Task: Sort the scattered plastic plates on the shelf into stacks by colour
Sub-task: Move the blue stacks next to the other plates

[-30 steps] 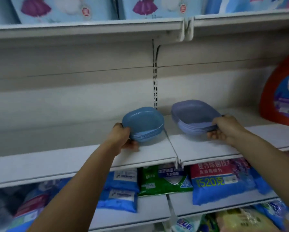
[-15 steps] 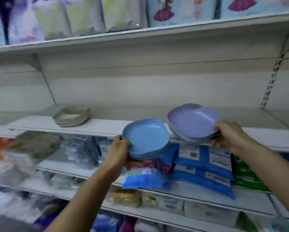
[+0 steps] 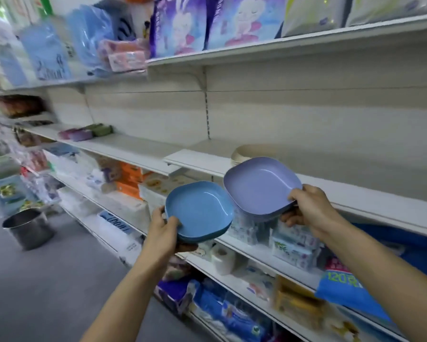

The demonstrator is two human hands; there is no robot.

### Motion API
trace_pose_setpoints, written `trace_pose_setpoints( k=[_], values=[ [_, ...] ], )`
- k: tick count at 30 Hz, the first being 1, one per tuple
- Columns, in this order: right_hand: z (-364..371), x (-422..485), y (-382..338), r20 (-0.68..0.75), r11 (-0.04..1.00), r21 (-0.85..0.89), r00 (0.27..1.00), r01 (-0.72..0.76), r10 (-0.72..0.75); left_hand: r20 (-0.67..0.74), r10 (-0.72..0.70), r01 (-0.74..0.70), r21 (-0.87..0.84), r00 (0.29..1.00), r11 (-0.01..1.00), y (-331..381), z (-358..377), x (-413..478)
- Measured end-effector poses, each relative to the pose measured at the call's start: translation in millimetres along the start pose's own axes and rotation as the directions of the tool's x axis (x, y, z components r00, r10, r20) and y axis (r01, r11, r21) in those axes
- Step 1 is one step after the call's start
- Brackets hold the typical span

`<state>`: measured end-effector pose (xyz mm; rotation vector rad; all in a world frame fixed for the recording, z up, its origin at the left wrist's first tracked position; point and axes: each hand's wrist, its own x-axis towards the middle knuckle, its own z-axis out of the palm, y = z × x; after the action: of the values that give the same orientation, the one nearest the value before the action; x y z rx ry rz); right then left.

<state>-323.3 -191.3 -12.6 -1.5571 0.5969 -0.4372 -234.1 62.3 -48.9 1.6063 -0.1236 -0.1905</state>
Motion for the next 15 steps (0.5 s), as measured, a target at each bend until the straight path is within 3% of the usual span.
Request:
trace_pose_setpoints(
  k=[5,15],
  values=[
    [112.1,53.1,-12.7,0.131,0.998,0.050,0.991,0.030,-0.037,-0.138,-0.007,0.006,-0.012,0.990,1.000,-1.5,-67.1,65.4],
    [341.4,178.1,-40.9,0.325,0.994,0.106,0.944,0.025,-0.058,-0.284,-0.030,0.031,-0.002,0.958,1.000,4.0,-203.9,234.5]
  ],
)
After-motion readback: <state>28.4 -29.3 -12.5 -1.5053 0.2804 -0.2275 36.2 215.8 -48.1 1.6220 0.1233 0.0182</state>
